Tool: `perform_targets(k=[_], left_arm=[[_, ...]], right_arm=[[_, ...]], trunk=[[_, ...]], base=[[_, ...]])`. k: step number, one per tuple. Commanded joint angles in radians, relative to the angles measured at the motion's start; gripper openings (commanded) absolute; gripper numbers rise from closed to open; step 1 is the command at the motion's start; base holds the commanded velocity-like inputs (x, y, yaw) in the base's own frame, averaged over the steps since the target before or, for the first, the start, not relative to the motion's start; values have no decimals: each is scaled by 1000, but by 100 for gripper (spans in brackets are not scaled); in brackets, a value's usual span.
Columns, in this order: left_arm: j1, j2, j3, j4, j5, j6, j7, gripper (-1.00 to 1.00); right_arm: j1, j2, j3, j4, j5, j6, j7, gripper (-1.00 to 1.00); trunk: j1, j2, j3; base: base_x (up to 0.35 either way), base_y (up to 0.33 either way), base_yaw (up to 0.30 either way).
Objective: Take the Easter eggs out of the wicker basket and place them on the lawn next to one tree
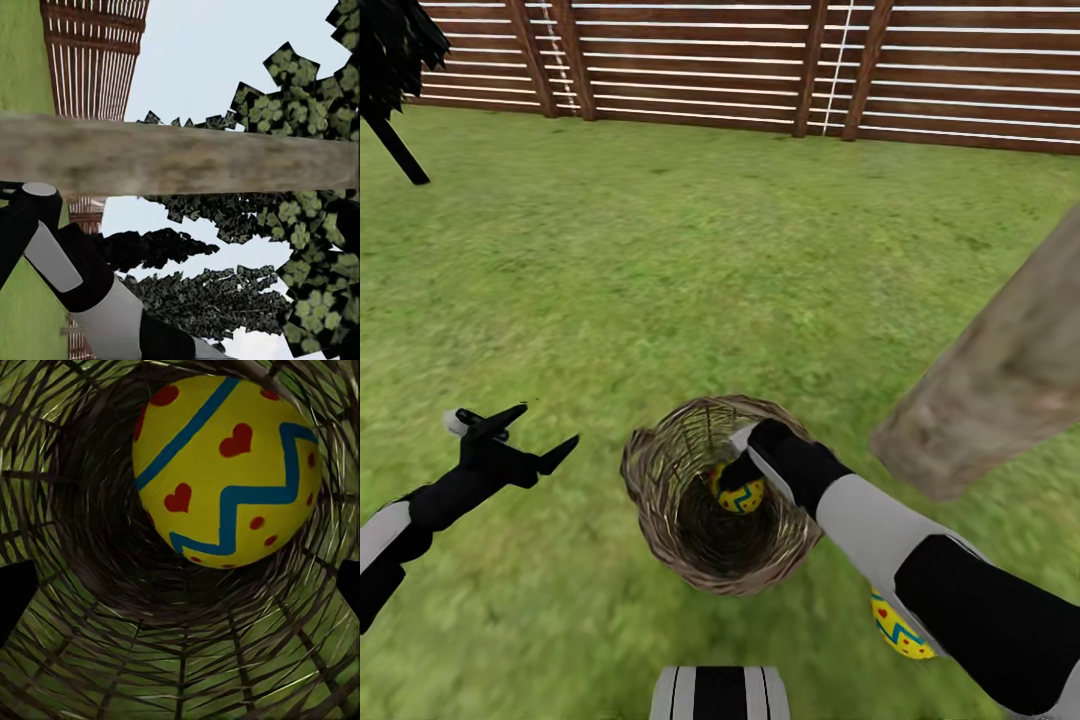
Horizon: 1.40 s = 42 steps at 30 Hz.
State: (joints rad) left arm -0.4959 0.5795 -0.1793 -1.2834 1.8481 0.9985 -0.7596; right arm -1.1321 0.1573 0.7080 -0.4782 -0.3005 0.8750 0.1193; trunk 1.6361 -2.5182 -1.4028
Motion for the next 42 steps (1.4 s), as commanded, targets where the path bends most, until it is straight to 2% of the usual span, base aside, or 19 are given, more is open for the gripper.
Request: perform_targets(k=[1,6,10,27,36,42], left_arm=[[5,6,-2,1,2,3,-19,100],[14,12,-2,1,2,3,-42,100],[15,13,-2,2,2,3,-44,100],[16,11,-3,7,5,3,-44,100],[16,7,-3,7,5,2,-44,100],[16,5,-3,7,5,1,-44,100]], right_arm=[[-1,-1,-2,1,1,3,-6,100],[-1,-5,-46,2,1,4,-21,100],[0,-5,-61,-3,2,4,-21,100],[1,-3,-64,-17,5,5,-21,100],[2,0,-63,-18,8,-7,-23,100],[2,1,-60,-54,15,-3,-25,100]], trunk=[[0,-1,-5],[2,-2,-24],[4,-3,-39],[12,-7,-109],[12,-7,-123],[12,-7,-133]], base=[[0,0,0],[0,0,0],[0,0,0],[0,0,0],[0,0,0],[0,0,0]])
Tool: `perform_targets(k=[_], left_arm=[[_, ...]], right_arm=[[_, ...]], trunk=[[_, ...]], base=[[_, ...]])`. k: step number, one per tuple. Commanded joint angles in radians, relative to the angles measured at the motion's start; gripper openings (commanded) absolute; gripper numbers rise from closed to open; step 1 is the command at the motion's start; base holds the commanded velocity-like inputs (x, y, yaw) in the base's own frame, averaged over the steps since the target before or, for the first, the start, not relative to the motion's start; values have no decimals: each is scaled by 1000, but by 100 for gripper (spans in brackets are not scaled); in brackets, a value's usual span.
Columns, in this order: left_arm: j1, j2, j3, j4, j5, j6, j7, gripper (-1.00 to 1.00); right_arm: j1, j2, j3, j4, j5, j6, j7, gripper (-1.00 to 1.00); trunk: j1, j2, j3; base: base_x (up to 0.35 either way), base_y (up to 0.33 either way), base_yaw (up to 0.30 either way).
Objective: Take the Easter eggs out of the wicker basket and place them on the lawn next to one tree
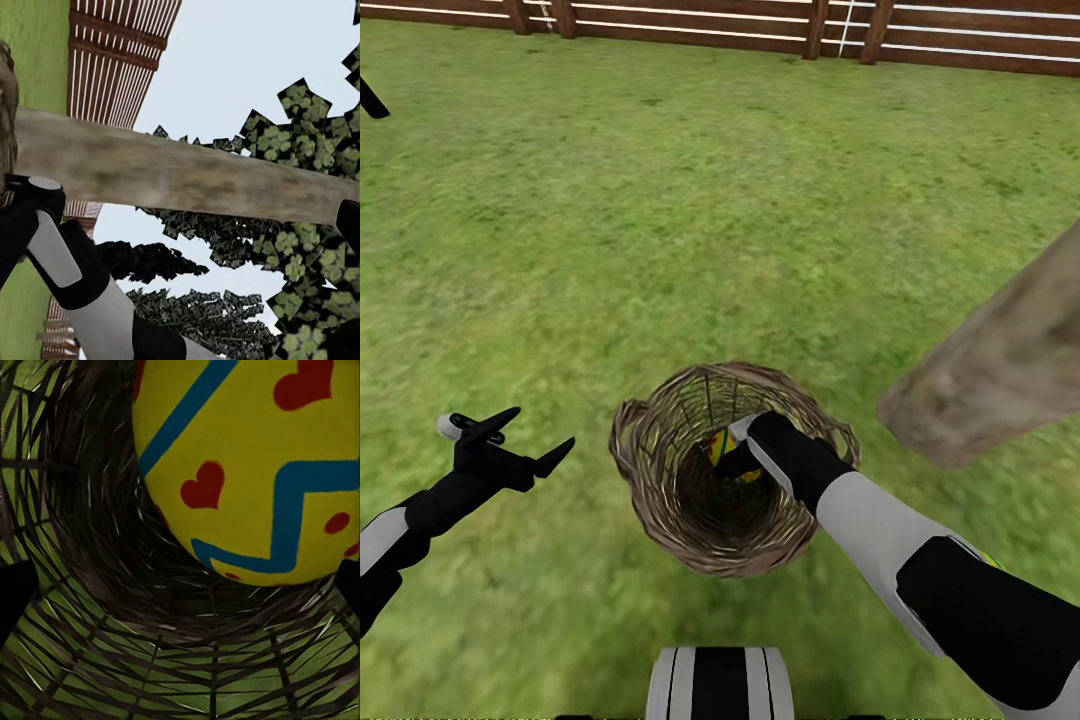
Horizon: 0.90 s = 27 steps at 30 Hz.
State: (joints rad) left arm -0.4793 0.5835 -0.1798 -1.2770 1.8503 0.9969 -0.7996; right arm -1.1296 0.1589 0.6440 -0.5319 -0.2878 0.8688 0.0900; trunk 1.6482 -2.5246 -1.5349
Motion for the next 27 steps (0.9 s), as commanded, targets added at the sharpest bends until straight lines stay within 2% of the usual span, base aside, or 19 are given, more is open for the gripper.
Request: perform_targets(k=[1,6,10,13,18,21,25,27], left_arm=[[-1,1,-3,1,3,3,-4,100],[-1,1,-3,1,3,3,-4,100],[-1,1,-3,1,3,3,-4,100],[-1,0,-3,1,2,2,-4,100],[-1,0,-3,1,3,2,-4,100],[-1,-1,-3,1,3,2,-4,100],[-1,-1,-3,1,3,2,-4,100],[-1,-1,-3,1,2,2,-4,100]], right_arm=[[-1,-1,4,-7,3,4,4,100],[-1,-2,6,-35,5,6,-15,100],[-1,-3,8,-45,6,8,-105,100],[-1,-2,9,-46,6,9,-131,100],[-1,-2,14,-48,6,8,-140,100],[-1,-2,20,-48,6,6,-141,100],[-1,-2,25,-48,6,1,-147,100],[-1,-3,34,-49,6,-2,-148,100]], trunk=[[0,0,-2],[0,-1,-11],[0,-1,-11],[0,-1,-12],[0,-1,-12],[2,-1,-23],[2,-1,-23],[3,-2,-31]], base=[[0,0,0],[0,0,0],[0,0,0],[0,0,0],[0,0,0],[0,0,0],[0,0,0],[0,0,0]])
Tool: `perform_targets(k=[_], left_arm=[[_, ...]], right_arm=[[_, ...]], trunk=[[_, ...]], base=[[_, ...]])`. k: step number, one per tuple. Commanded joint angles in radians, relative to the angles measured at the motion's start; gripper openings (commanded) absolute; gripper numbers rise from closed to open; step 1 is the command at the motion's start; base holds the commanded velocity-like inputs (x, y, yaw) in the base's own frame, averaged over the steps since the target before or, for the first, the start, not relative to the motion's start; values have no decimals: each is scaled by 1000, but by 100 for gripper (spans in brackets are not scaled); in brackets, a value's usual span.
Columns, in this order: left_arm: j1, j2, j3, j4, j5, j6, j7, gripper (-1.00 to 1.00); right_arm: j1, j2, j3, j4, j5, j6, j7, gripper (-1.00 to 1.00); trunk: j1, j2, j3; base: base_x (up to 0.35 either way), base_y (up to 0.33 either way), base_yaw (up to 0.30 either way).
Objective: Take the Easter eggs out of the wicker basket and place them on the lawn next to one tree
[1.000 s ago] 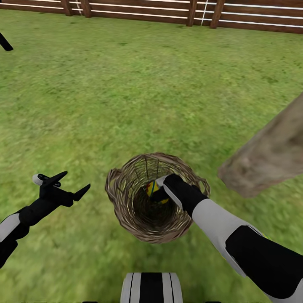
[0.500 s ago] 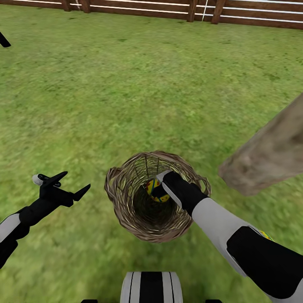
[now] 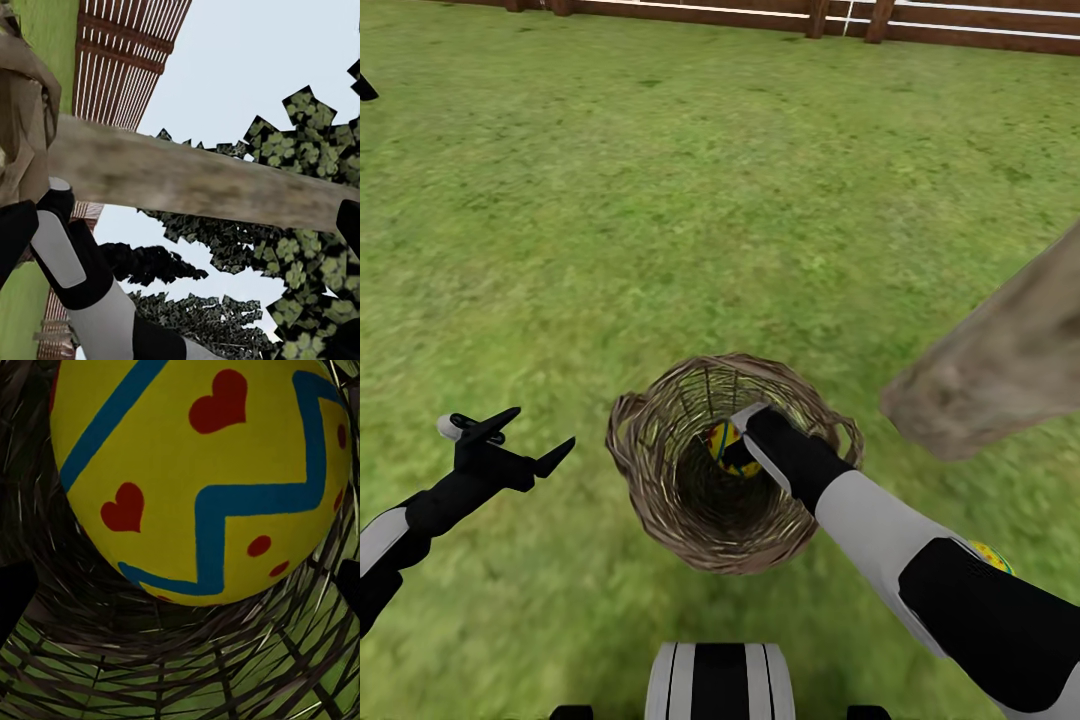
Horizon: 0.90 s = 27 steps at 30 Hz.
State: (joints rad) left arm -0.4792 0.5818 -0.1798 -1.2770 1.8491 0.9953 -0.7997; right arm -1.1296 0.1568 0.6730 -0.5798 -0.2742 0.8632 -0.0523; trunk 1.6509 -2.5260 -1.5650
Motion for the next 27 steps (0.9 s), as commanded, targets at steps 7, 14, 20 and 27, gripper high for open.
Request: perform_targets(k=[7,14,20,27], left_arm=[[-1,1,-3,1,3,3,-4,100],[-1,1,-3,1,2,3,-4,100],[-1,1,-3,2,2,3,-4,100],[-1,1,-3,2,2,3,-4,100]], right_arm=[[-1,-4,38,-36,-7,0,-24,100],[1,-3,43,-74,-7,-4,-102,100],[2,-3,44,-91,-9,-6,-117,100],[6,-3,44,-94,-10,-4,-116,100]], trunk=[[1,-1,-8],[1,-1,-8],[1,-1,-8],[1,-1,-11]], base=[[0,0,0],[0,0,0],[0,0,0],[0,0,12]])
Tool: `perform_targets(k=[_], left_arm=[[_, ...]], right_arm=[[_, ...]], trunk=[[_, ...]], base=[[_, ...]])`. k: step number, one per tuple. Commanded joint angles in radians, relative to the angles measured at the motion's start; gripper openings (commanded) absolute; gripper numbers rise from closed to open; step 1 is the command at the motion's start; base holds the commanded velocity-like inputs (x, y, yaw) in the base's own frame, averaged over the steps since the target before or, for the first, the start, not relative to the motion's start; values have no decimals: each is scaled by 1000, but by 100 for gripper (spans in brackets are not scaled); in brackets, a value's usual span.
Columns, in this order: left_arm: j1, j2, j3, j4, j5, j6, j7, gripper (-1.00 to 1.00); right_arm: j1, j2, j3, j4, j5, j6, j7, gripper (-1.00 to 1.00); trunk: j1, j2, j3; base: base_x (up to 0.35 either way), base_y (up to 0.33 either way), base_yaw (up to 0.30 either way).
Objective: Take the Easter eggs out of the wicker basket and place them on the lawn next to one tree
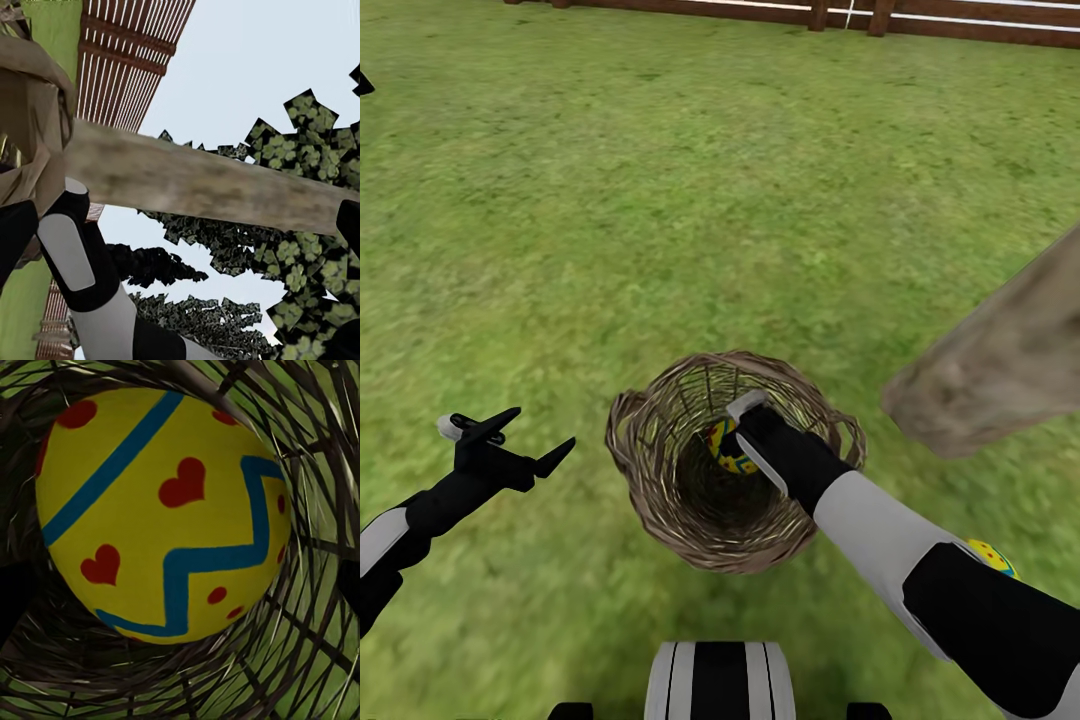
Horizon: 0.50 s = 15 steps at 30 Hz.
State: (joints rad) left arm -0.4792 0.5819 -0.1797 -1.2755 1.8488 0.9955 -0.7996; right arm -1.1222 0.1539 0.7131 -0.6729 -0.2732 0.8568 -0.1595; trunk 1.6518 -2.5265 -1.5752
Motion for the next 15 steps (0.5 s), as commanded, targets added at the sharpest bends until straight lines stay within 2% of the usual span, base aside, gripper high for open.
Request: perform_targets(k=[1,15], left_arm=[[-1,1,-3,1,3,3,-4,100],[-1,-8,-3,34,4,3,-4,100]], right_arm=[[-1,-1,4,-1,-11,4,-9,100],[-1,-4,5,-3,-9,1,-6,100]], trunk=[[0,0,-2],[0,0,-21]], base=[[0,0,82],[0,0,130]])
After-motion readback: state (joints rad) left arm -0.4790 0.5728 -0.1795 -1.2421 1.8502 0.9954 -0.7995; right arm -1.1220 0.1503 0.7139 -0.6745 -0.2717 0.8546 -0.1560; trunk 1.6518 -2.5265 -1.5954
